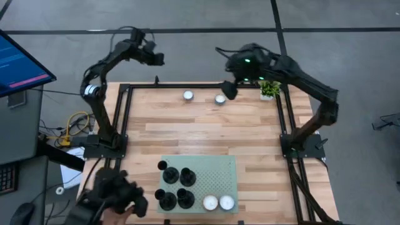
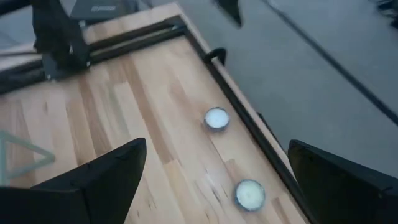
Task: Stock candles on shelf
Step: Put the blue scented candle on the shelf
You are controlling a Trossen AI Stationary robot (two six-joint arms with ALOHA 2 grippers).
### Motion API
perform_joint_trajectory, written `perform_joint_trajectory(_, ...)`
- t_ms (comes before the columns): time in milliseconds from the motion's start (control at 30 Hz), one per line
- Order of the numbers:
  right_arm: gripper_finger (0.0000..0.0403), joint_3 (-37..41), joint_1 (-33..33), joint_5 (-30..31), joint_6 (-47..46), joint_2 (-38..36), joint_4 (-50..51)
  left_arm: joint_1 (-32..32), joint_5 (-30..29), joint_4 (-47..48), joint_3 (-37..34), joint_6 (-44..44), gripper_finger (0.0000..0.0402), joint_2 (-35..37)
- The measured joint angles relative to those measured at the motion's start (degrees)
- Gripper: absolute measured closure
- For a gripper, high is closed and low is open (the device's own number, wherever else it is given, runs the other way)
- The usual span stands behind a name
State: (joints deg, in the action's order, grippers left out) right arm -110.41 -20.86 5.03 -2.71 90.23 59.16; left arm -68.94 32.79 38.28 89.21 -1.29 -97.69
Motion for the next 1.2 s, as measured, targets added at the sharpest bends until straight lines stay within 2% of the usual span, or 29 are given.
perform_joint_trajectory(167,0.0021,0.04,4.13,8.20,-5.23,-5.98,2.73,0.87,11.44,-0.62,0.02,8.48,0.0401,-4.73)
perform_joint_trajectory(333,0.0021,0.06,8.13,15.75,-9.28,-9.22,4.64,1.08,14.74,0.00,0.04,15.36,0.0401,-6.92)
perform_joint_trajectory(500,0.0021,0.11,11.06,20.21,-12.34,-9.86,6.33,3.09,6.33,0.18,0.09,21.84,0.0401,-7.27)
perform_joint_trajectory(667,0.0021,0.11,12.69,20.99,-12.86,-8.59,7.30,1.93,-3.95,-0.42,0.09,23.40,0.0401,-7.27)
perform_joint_trajectory(867,0.0021,0.12,13.46,20.99,-13.45,-5.93,7.30,0.04,-8.40,0.01,0.09,25.26,0.0401,-7.27)
perform_joint_trajectory(1033,0.0021,0.14,13.64,20.87,-13.93,-4.56,7.52,2.05,-14.73,2.59,0.09,36.57,0.0400,-7.36)
perform_joint_trajectory(1200,0.0021,0.15,16.02,21.89,-15.85,-4.85,8.08,2.99,-15.05,4.92,0.07,49.54,0.0398,-7.93)
